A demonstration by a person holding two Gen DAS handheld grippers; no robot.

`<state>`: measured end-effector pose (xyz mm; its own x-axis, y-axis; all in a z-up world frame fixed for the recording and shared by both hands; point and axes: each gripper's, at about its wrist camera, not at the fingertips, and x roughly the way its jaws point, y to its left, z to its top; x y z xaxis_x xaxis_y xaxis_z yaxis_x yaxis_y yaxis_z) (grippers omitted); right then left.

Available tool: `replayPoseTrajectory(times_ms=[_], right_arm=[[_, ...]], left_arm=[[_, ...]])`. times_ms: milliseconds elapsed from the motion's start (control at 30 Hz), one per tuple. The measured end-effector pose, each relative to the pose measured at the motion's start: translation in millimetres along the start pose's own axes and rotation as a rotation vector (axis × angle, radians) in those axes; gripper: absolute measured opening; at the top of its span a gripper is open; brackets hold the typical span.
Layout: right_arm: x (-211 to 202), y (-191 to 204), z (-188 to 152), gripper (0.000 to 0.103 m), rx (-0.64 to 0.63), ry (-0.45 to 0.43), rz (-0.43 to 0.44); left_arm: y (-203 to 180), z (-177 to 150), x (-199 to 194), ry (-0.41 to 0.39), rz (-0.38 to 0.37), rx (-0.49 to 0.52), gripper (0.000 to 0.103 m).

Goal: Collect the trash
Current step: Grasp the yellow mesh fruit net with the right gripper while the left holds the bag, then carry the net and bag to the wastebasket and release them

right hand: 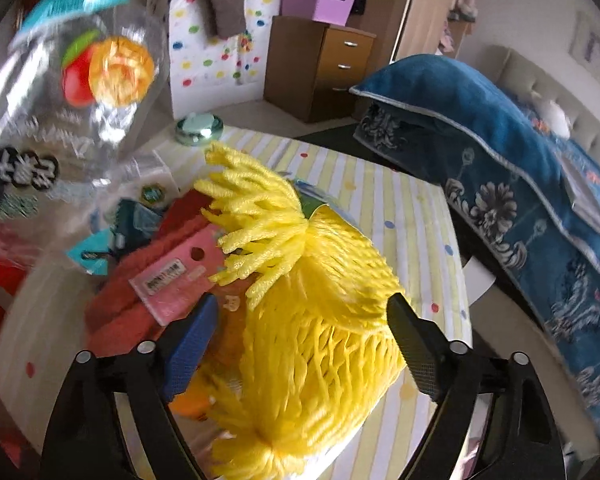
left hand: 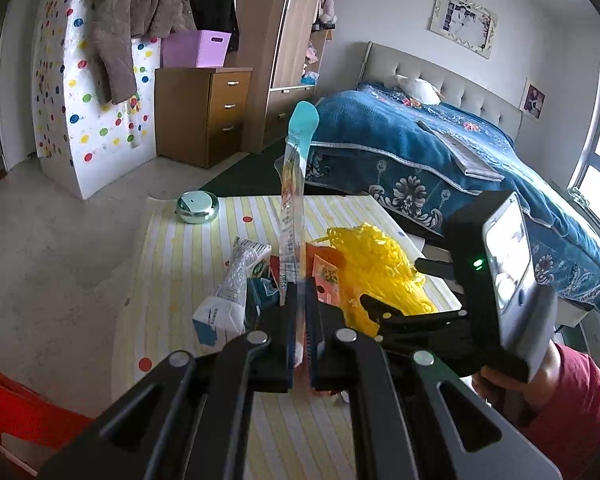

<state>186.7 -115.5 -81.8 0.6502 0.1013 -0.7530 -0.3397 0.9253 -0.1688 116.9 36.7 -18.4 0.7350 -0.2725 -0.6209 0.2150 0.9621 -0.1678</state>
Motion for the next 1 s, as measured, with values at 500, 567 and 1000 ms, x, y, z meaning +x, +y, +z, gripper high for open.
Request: replayPoseTrajectory(times_ms=[500, 567, 1000], right_arm=[[-86.6, -72.6, -16.6, 0.019, 0.212, -0.136, 0.003], [-101.4, -83.3, -26.2, 0.019, 0.248, -0.143, 0.023], [-191.4, -137.7, -159.2, 0.021, 0.482, -0.137, -0.05]], left_arm=[[-40.7, -2.5, -36.6, -0.038, -0.056, 0.051, 0.002], [-55.6, -6.9, -39.3, -0.035, -0.083, 0.068, 0.002], [-192.1, -58.0, -17.8, 0.032, -0.278, 0.241, 0.002]])
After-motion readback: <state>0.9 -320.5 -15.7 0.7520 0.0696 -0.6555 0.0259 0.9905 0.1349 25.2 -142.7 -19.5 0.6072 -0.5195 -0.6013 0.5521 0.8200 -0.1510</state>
